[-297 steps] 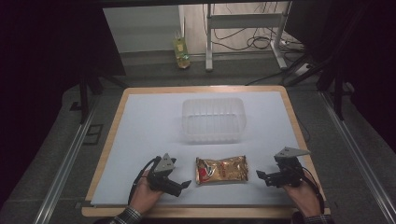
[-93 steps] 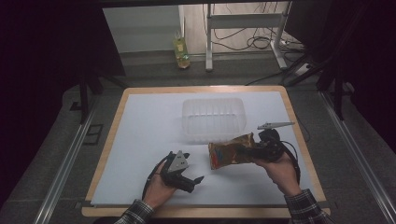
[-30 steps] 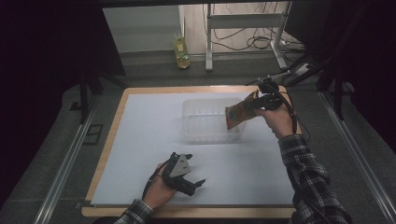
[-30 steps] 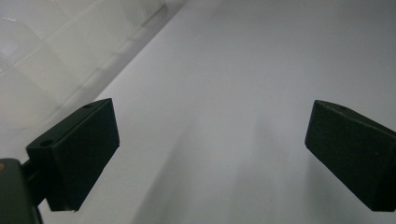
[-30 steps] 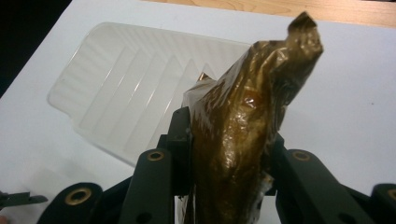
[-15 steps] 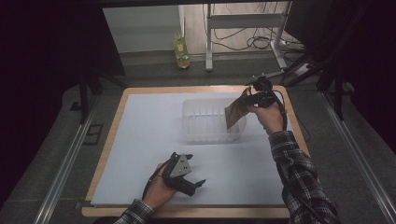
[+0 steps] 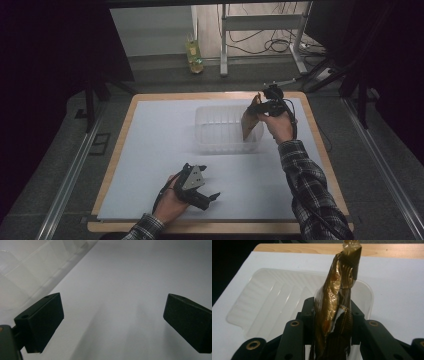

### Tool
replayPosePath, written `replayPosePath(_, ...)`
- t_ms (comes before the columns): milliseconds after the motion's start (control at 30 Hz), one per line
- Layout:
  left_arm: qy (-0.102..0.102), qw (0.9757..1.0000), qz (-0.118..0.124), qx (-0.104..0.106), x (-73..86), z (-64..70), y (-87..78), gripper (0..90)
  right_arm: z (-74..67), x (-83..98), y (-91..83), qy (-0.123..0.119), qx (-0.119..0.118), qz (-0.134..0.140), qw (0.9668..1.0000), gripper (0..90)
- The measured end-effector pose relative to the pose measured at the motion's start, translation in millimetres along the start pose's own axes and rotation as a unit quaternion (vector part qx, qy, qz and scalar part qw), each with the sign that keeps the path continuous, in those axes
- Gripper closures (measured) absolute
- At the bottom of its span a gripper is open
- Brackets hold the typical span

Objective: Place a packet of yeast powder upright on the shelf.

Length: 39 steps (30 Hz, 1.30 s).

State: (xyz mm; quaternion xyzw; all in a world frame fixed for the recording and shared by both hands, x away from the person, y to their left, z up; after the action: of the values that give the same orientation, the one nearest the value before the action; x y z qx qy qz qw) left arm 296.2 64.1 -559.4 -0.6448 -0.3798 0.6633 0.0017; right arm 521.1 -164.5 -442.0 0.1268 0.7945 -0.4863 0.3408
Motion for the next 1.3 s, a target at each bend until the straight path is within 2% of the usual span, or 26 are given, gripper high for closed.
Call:
replayPosePath(167,0.000,1.0000,-0.001,0.001,0.0,0.4,0.4,3.0,-0.1,3.3,8.2,0.009,-0.006,0.007,0.9999,66.4)
replayPosePath(433,0.006,1.0000,-0.005,0.002,0.1,1.1,0.8,3.2,-2.6,5.7,10.8,0.001,-0.002,0.012,0.9999,64.8)
replayPosePath(633,0.004,1.0000,-0.003,0.002,0.2,0.0,0.1,3.2,-6.7,4.3,9.7,-0.027,0.007,0.010,0.9996,59.5)
replayPosePath(733,0.002,1.0000,-0.001,0.002,0.1,0.4,0.3,3.2,-9.7,3.9,8.7,-0.051,0.011,0.013,0.9985,54.2)
replayPosePath(800,0.002,1.0000,-0.001,0.002,0.1,0.5,0.4,3.2,-10.6,4.0,8.3,-0.056,0.014,0.013,0.9983,53.0)
replayPosePath(933,0.002,1.0000,-0.001,0.002,0.3,0.6,0.8,3.2,-12.8,4.2,6.4,-0.081,0.022,0.015,0.9964,46.2)
replayPosePath(1300,0.004,1.0000,-0.004,0.002,0.5,0.0,0.6,3.2,-18.9,4.4,-0.2,-0.102,0.016,0.018,0.9945,38.3)
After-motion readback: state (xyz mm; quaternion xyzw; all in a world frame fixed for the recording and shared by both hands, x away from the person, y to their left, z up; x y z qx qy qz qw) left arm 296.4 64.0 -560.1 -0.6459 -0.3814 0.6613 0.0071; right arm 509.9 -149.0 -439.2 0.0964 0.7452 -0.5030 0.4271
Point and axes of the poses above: each handheld gripper's, and its own axes: y roughly forward along the jaws, x roughly out of its underside, z roughly to its right, the point moved 4 cm from there along y, roughly forward along the jaws, and after that the axes turned 2 degrees about z, right-handed, at the moved point
